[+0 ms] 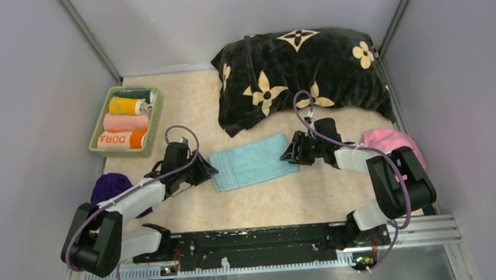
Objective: Roll the towels
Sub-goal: Fold the towel at the center of the board, then roll the towel at the center of the board.
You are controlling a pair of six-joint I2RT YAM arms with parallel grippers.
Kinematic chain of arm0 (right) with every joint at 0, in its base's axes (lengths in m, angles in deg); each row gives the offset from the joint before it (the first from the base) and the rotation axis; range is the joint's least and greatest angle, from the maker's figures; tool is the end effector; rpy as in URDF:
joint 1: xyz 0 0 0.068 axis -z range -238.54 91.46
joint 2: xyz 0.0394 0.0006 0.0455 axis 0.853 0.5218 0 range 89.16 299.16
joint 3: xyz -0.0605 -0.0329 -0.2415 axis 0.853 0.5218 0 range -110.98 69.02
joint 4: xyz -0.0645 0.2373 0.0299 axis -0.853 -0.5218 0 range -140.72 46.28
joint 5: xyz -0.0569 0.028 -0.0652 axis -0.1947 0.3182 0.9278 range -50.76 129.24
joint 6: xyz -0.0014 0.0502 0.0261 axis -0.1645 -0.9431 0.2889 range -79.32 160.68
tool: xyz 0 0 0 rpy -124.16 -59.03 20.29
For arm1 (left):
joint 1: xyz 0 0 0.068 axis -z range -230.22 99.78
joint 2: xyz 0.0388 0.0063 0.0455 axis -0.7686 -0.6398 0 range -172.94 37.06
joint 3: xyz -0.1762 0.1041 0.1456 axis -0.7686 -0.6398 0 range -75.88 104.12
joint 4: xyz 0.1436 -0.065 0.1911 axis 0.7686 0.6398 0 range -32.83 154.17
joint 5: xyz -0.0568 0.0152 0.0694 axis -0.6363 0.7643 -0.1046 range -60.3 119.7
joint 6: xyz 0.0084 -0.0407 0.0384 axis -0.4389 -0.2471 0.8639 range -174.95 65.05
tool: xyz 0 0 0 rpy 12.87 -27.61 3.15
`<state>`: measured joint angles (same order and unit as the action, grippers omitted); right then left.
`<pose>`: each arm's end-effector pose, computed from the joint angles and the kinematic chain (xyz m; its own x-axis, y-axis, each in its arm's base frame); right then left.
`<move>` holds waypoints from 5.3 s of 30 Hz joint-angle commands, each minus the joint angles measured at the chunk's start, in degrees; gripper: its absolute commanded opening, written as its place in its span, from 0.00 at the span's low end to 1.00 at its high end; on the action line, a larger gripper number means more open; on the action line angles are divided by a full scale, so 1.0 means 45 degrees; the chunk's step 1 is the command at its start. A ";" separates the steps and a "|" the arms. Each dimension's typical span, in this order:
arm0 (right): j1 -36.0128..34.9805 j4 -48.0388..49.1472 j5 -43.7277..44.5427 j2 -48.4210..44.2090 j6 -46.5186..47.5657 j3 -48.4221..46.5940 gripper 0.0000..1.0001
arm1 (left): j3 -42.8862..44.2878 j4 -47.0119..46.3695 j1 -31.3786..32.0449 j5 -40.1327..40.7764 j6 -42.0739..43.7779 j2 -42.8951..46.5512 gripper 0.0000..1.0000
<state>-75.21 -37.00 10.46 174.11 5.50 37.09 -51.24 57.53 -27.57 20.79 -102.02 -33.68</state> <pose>0.2440 0.0929 0.1276 -0.8945 0.2593 -0.3642 -0.0669 0.7278 0.6826 0.2017 -0.0910 0.1352 -0.8062 -0.4473 -0.3872 -0.1633 0.7974 -0.5810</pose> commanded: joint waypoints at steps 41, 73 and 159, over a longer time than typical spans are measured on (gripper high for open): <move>-0.2585 -0.4547 0.1742 -0.1687 0.1641 -0.1660 0.46 | 0.4901 0.2680 -0.0381 0.2383 0.3992 -0.2613 0.68; -0.5375 -0.6381 0.3135 0.0545 0.3824 -0.2787 0.21 | 0.4811 0.2963 0.0692 0.3818 0.3483 -0.4875 0.35; -0.8855 -0.4371 0.6670 -0.0551 0.6714 -0.3337 0.45 | 0.0420 -0.1197 0.2929 0.0822 -0.3088 -0.1495 0.57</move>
<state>-112.83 -57.85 39.25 169.34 33.68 23.39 -50.17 54.52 -15.72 22.23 -113.28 -37.77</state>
